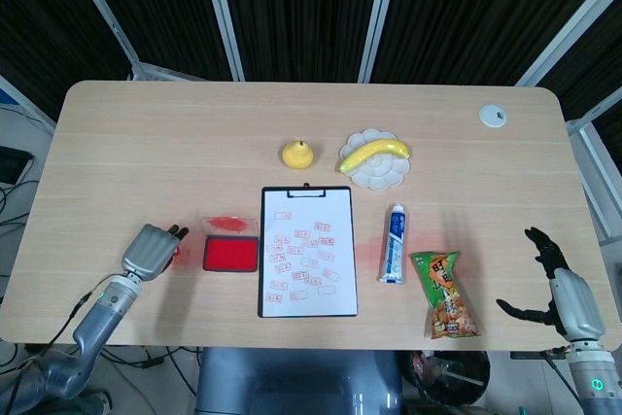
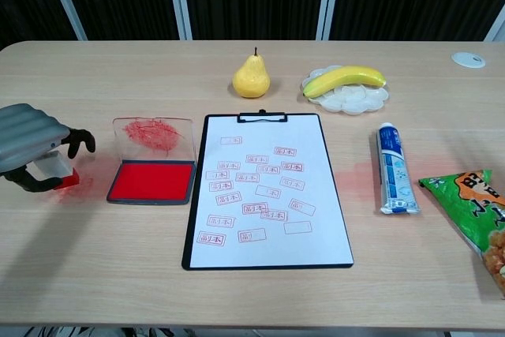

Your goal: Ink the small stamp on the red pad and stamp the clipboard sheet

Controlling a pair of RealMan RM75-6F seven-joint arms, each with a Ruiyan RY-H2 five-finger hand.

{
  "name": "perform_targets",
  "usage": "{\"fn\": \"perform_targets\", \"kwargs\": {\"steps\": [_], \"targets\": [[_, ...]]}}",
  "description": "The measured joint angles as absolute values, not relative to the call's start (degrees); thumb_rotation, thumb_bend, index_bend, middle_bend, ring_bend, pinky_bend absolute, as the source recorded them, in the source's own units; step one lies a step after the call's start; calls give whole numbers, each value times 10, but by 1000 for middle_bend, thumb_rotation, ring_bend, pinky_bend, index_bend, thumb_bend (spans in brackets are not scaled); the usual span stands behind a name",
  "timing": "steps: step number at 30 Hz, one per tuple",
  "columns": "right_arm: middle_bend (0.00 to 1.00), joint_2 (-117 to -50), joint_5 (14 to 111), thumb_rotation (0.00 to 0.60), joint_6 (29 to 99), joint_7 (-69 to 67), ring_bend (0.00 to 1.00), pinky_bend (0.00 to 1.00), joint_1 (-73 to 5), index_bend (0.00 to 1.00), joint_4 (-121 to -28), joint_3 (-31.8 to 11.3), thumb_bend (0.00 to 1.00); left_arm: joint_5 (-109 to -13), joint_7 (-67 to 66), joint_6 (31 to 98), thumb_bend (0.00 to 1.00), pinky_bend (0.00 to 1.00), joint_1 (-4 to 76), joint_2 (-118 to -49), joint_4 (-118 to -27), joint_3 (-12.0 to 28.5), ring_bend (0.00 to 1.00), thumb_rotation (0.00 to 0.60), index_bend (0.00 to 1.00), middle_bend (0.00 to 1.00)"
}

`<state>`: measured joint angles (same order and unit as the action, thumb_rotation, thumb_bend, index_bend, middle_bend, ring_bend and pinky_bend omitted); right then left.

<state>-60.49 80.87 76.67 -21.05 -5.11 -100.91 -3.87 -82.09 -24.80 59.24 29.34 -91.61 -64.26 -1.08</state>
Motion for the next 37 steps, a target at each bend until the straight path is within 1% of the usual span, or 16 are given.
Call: {"fn": "perform_targets", "kwargs": {"steps": [8,10,12,15,17,19,21,23,24,26,27,28,29,31,32,37], "targets": [[0,-605,808,600,768,-210,0,219,-51,90,-1009,-39,140,-817,-258,595,254,1000,293,-910,-651,-7,907,600,241,350],[0,-605,808,600,768,-209,0,219,-50,90,-1009,-39,139,-817,-261,600,243,993,292,-909,-653,-5,886,600,231,332],[0,-605,809,600,768,-209,0,219,-50,90,-1009,-39,140,-817,-261,610,226,950,291,-906,-658,0,834,600,213,301],[0,-606,809,600,769,-208,0,219,-50,90,-1007,-39,140,-816,-259,628,208,841,288,-898,-674,8,738,600,197,278],[0,-606,810,600,769,-207,0,219,-50,90,-1007,-39,139,-816,-255,642,192,749,284,-891,-690,13,671,600,184,267],[0,-606,810,600,769,-204,0,219,-50,90,-1006,-39,139,-817,-247,663,177,686,278,-881,-711,18,626,600,167,256],[0,-607,810,600,770,-201,0,219,-50,90,-1005,-39,140,-821,-234,689,151,611,268,-868,-736,22,546,600,142,235],[0,-608,809,600,771,-198,0,219,-50,90,-1004,-39,140,-826,-219,711,120,491,259,-856,-757,23,399,600,111,202],[0,-609,809,600,772,-197,0,219,-50,90,-1003,-39,140,-830,-207,724,113,443,253,-849,-767,23,342,600,97,186],[0,-610,809,600,773,-194,0,219,-50,90,-1002,-40,140,-837,-188,742,101,275,243,-839,-778,22,166,600,39,108],[0,-611,809,600,773,-191,0,219,-50,90,-1002,-40,140,-844,-176,754,100,212,237,-834,-784,21,111,600,22,75],[0,-611,808,600,774,-189,0,219,-50,90,-1001,-40,140,-850,-166,763,98,125,232,-831,-786,19,48,600,6,35],[0,-612,808,600,775,-186,0,219,-50,90,-1001,-41,140,-856,-157,773,96,58,228,-828,-789,18,13,600,0,10],[0,-614,807,600,778,-180,0,219,-49,90,-999,-41,140,-869,-139,797,93,8,217,-822,-791,15,0,600,0,0],[0,-615,807,600,779,-177,0,219,-49,90,-998,-42,140,-874,-132,807,91,0,212,-820,-792,14,0,600,0,0],[0,-620,805,600,784,-162,0,219,-48,90,-992,-43,140,-890,-106,858,87,0,178,-799,-801,8,0,600,0,0]]}}
